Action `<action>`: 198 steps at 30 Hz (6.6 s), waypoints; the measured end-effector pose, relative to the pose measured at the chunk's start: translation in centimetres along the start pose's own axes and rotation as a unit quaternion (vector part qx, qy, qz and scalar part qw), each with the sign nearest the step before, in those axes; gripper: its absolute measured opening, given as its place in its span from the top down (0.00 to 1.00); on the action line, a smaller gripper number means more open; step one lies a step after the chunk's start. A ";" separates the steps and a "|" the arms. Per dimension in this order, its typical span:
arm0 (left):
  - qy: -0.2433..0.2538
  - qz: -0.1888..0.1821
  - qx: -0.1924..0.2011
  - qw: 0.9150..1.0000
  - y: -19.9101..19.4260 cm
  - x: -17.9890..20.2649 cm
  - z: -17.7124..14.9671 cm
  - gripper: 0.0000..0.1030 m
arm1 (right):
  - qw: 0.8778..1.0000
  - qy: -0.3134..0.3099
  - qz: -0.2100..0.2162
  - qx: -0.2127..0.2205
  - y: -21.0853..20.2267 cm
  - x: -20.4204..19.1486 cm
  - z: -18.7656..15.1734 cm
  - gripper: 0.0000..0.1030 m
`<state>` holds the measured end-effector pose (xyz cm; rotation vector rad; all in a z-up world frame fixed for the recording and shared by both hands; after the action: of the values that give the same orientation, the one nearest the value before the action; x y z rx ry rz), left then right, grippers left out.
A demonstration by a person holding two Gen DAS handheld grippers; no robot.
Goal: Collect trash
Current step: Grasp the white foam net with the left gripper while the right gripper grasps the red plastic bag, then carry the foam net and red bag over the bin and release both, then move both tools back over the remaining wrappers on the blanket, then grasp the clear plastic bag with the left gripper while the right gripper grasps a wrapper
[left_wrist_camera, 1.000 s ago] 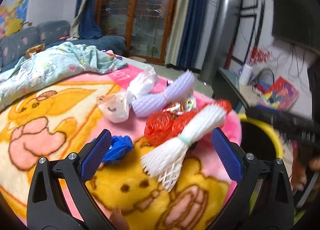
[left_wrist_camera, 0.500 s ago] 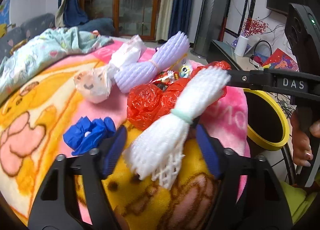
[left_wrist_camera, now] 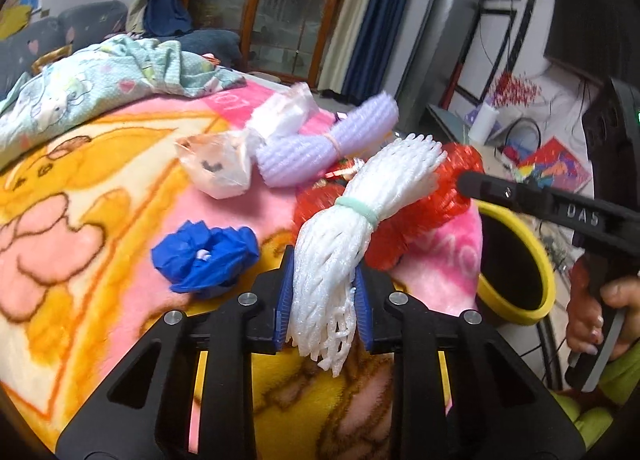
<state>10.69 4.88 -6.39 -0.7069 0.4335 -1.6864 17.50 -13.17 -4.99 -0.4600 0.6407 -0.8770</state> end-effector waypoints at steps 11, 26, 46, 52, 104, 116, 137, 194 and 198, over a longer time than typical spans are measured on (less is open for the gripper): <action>-0.004 -0.010 0.043 0.999 -2.9 0.6 1.5 0.81 | 0.999 -0.017 0.032 0.013 -2.0 -1.9 0.2 0.93; -0.020 -0.039 0.069 0.997 -4.6 1.0 2.7 0.81 | 0.999 -0.019 0.035 0.027 -5.4 -2.1 0.1 0.94; 0.022 -0.081 0.060 0.995 -2.9 7.1 3.4 0.81 | 0.993 0.042 -0.043 0.098 -11.8 5.2 0.7 0.94; 0.044 -0.094 0.054 0.993 -2.1 9.6 3.6 0.81 | 0.990 0.057 -0.066 0.109 -12.7 6.9 0.5 0.94; 0.236 -0.158 -0.069 0.956 10.6 26.9 -1.8 0.81 | 0.946 0.192 -0.217 0.144 -18.3 22.3 -2.6 0.93; 0.211 -0.149 -0.072 0.963 12.5 26.6 -1.2 0.22 | 0.945 0.210 -0.214 0.132 -17.6 23.3 -3.0 0.67; 0.124 -0.099 0.029 0.987 6.4 20.4 3.2 0.11 | 0.965 0.141 -0.182 0.128 -16.1 17.2 -1.9 0.49; -0.089 0.042 0.126 0.987 0.0 -0.8 6.8 0.11 | 0.995 0.025 -0.078 0.058 -3.3 3.0 -0.2 0.26; -0.107 0.048 0.119 0.986 0.4 -2.7 6.9 0.11 | 0.995 0.032 -0.084 0.049 -1.4 3.4 0.2 0.26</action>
<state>15.86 8.00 -2.10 -0.6701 0.1101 -1.5218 18.44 -16.73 -5.11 -0.4031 0.6210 -1.0817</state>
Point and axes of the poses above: each gripper's, at about its wrist camera, not at the fingertips, and y roughly the way its jaws point, x to its right, z to its top, the point moved 2 cm from there along y, roughly the way its jaws point, and after that the axes turned 1 degree about y, right-handed, at the moved point
